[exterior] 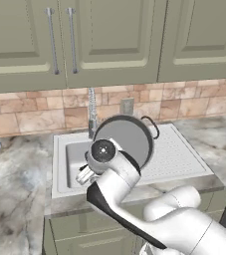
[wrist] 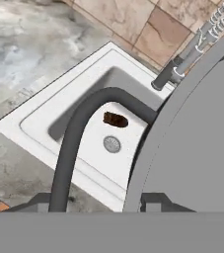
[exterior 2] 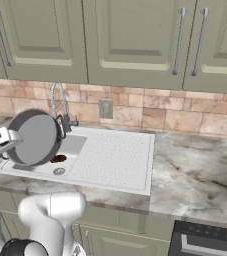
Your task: Dump the sweet potato from the pot into the sink. Then turn on the water and wash the sweet potato. Then turn off the water and put the sweet potato back in the pot.
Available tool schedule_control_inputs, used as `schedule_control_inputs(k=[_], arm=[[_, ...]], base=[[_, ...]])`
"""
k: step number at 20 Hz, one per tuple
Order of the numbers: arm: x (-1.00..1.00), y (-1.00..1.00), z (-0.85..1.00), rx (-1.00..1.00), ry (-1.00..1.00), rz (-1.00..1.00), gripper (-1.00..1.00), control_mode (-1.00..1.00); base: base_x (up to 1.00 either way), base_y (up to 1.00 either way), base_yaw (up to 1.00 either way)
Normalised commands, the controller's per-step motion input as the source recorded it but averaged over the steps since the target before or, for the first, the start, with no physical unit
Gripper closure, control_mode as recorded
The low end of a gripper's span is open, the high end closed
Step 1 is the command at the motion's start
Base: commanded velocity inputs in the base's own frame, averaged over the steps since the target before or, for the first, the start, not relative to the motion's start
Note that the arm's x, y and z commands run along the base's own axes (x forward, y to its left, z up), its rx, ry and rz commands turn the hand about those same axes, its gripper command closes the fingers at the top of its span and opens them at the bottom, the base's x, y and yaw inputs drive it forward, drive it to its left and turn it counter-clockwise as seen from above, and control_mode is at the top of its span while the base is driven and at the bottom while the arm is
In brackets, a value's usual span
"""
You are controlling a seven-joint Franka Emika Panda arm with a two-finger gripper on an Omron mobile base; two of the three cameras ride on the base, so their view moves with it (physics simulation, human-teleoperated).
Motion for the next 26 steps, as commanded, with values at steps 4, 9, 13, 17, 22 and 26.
schedule_control_inputs(k=[4, 9, 13, 17, 22, 26], arm=[[0.03, -0.88, 0.04, -0.12, 0.14, -0.21, 1.00, -1.00], [0.24, -0.97, 0.00, -0.05, 0.10, -0.15, 1.00, -1.00], [0.44, -1.00, 0.00, 0.00, 0.05, -0.09, 1.00, -1.00], [0.52, -1.00, -0.01, 0.00, 0.07, -0.08, 1.00, -1.00], [0.55, -0.97, -0.07, 0.00, 0.12, -0.11, 1.00, -1.00], [0.55, -0.85, -0.21, 0.00, 0.15, -0.15, 1.00, -1.00]], base=[[0.00, 0.00, 0.00], [0.00, 0.00, 0.00], [0.00, 0.00, 0.00], [0.00, 0.00, 0.00], [0.00, 0.00, 0.00], [0.00, 0.00, 0.00]])
